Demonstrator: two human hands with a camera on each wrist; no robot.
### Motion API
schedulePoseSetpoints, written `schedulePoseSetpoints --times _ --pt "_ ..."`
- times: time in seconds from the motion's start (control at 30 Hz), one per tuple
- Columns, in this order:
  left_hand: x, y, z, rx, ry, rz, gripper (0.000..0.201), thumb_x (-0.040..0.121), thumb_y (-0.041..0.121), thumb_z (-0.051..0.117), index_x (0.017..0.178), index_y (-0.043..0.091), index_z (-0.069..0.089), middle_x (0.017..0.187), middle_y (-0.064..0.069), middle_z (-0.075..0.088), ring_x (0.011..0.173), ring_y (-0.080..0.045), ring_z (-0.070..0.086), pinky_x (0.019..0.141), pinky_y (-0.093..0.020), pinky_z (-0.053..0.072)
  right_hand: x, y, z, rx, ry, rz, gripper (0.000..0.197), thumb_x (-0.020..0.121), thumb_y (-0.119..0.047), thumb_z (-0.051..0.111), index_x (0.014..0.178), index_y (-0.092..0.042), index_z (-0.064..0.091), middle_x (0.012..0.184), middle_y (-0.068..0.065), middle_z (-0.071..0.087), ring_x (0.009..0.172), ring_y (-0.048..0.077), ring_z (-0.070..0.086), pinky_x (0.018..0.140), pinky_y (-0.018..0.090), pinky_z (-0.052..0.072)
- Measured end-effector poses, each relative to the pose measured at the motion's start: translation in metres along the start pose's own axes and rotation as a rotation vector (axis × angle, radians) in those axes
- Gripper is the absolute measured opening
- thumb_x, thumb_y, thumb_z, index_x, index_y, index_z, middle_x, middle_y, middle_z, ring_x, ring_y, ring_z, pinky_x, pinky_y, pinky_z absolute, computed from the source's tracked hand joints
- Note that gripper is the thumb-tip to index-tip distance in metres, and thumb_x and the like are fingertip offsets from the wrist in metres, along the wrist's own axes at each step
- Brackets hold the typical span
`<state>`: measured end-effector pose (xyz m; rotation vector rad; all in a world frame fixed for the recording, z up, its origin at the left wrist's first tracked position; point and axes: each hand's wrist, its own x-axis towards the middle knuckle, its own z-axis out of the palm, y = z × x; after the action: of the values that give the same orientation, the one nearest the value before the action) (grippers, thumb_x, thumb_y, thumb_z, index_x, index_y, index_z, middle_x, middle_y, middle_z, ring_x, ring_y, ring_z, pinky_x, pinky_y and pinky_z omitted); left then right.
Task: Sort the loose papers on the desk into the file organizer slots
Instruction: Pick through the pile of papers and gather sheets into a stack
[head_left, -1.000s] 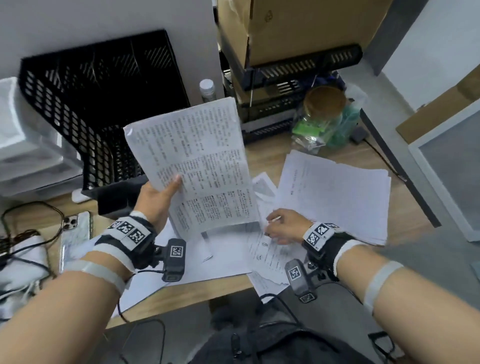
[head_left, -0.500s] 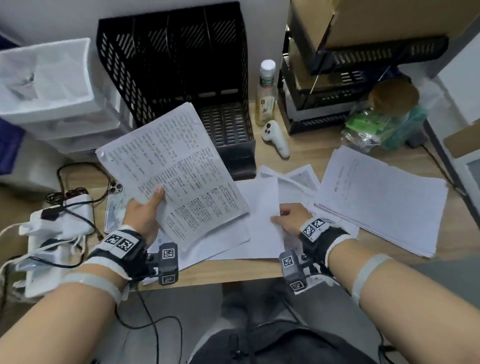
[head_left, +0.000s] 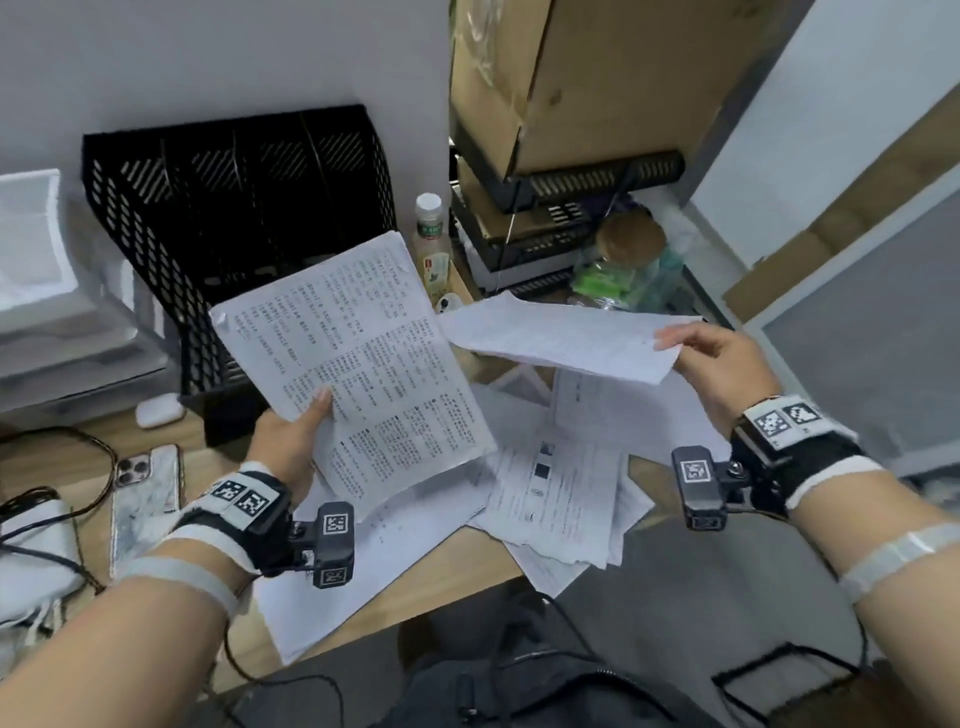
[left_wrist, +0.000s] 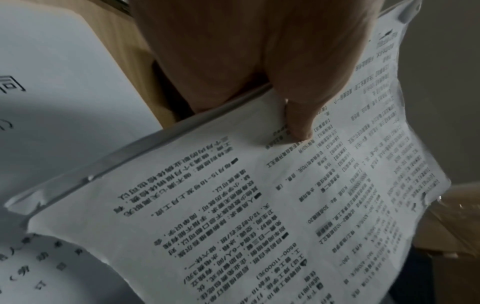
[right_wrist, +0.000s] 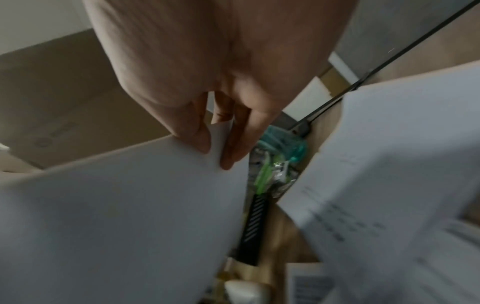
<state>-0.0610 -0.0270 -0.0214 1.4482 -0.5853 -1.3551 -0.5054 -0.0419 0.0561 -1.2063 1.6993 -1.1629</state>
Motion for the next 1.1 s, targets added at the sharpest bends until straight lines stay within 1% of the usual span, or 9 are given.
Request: schedulePoseSetpoints --times 0.27,0.4,0.53,0.67,0.73,0.8,0.93,1.03,1.1 --pt "0.005 -0.012 0.011 0.12 -0.047 -0.006 0.017 0.094 0.021 0.066 0.11 0.022 0.069 0.109 0.003 0.076 0.105 -0.024 0.071 0.094 -0.047 0.053 -0.059 0.108 -0.011 -0.448 -0.078 0.229 0.042 0.081 0.011 0.052 0.07 -0.02 0.078 0.104 0.003 0.073 0.104 0.018 0.064 0.099 0.024 0.043" --pt "0.007 -0.016 0.02 0.157 -0.058 -0.022 0.017 0.094 0.021 0.066 0.11 0.025 0.069 0.107 0.007 0.076 0.107 -0.023 0.07 0.095 -0.048 0.053 -0.067 0.124 -0.01 -0.394 -0.081 0.369 0.03 0.088 0.001 0.052 0.088 -0.015 0.078 0.106 0.0 0.073 0.103 0.015 0.062 0.096 0.023 0.041" --pt "0.011 -0.018 0.031 0.151 -0.028 -0.013 0.033 0.095 0.018 0.064 0.128 0.013 0.063 0.128 -0.005 0.069 0.117 -0.027 0.065 0.105 -0.051 0.047 -0.064 0.131 -0.011 -0.431 -0.04 0.356 0.019 0.086 -0.004 0.062 0.098 -0.014 0.074 0.104 0.002 0.072 0.078 0.008 0.057 0.086 0.025 0.044" --pt "0.017 -0.021 0.038 0.148 -0.013 -0.008 0.043 0.094 0.02 0.066 0.136 0.01 0.058 0.137 -0.007 0.064 0.123 -0.029 0.062 0.109 -0.054 0.044 -0.059 0.138 -0.017 -0.267 0.108 0.415 0.045 0.085 -0.001 0.062 0.126 -0.017 0.055 0.125 0.003 0.058 0.101 0.018 0.053 0.096 0.031 0.043" --pt "0.016 -0.022 0.041 0.144 -0.014 -0.011 0.044 0.095 0.02 0.066 0.137 0.011 0.057 0.138 -0.007 0.063 0.124 -0.029 0.061 0.11 -0.054 0.044 -0.056 0.142 -0.022 -0.092 0.324 0.588 0.056 0.085 -0.004 0.058 0.137 -0.015 0.041 0.131 0.006 0.049 0.112 0.025 0.053 0.102 0.037 0.044" --pt "0.015 -0.025 0.043 0.152 -0.02 -0.016 0.044 0.095 0.02 0.064 0.138 0.011 0.057 0.139 -0.007 0.063 0.125 -0.029 0.061 0.11 -0.054 0.044 -0.06 0.146 -0.021 0.045 0.38 0.789 0.047 0.086 -0.003 0.052 0.132 -0.002 0.045 0.133 0.023 0.054 0.117 0.039 0.057 0.102 0.047 0.048" --pt "0.013 -0.035 0.046 0.179 -0.021 -0.046 0.04 0.095 0.02 0.065 0.134 0.011 0.06 0.137 -0.007 0.064 0.124 -0.029 0.062 0.109 -0.054 0.044 -0.09 0.136 0.003 0.38 0.085 1.023 0.027 0.091 0.007 0.046 0.114 -0.004 0.054 0.11 0.021 0.069 0.098 0.037 0.07 0.072 0.043 0.062" --pt "0.013 -0.04 0.046 0.201 -0.023 -0.052 0.043 0.094 0.022 0.067 0.135 0.012 0.06 0.137 -0.006 0.064 0.123 -0.029 0.062 0.109 -0.055 0.044 -0.085 0.137 0.008 0.292 -0.002 0.918 0.024 0.096 -0.001 0.05 0.117 -0.009 0.056 0.103 0.017 0.072 0.069 0.018 0.074 0.043 0.022 0.053" --pt "0.013 -0.041 0.048 0.203 -0.033 -0.066 0.043 0.095 0.021 0.065 0.136 0.012 0.058 0.139 -0.006 0.063 0.124 -0.029 0.061 0.109 -0.055 0.044 -0.074 0.136 0.003 0.407 0.105 0.822 0.022 0.097 -0.002 0.05 0.118 -0.008 0.056 0.104 0.017 0.07 0.061 0.014 0.072 0.04 0.02 0.051"
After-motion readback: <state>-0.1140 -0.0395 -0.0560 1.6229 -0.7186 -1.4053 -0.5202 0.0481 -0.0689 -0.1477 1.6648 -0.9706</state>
